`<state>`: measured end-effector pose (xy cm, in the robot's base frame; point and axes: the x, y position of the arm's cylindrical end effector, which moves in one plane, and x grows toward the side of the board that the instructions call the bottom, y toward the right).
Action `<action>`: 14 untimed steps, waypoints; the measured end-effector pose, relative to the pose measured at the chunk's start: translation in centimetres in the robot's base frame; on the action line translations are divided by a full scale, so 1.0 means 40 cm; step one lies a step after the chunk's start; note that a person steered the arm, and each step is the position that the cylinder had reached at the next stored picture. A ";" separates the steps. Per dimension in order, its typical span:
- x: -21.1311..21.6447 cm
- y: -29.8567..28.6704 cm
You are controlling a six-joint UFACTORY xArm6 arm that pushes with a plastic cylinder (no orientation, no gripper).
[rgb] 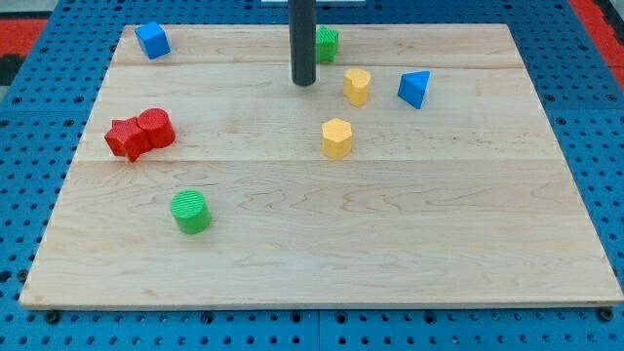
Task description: Push the green circle into the blue triangle
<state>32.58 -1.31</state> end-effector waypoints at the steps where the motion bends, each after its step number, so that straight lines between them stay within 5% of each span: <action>1: 0.133 -0.035; 3: 0.383 -0.316; 4: 0.420 -0.459; 5: 0.533 -0.406; 7: 0.414 -0.071; 8: 0.347 -0.153; 14: 0.074 0.266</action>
<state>35.53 9.34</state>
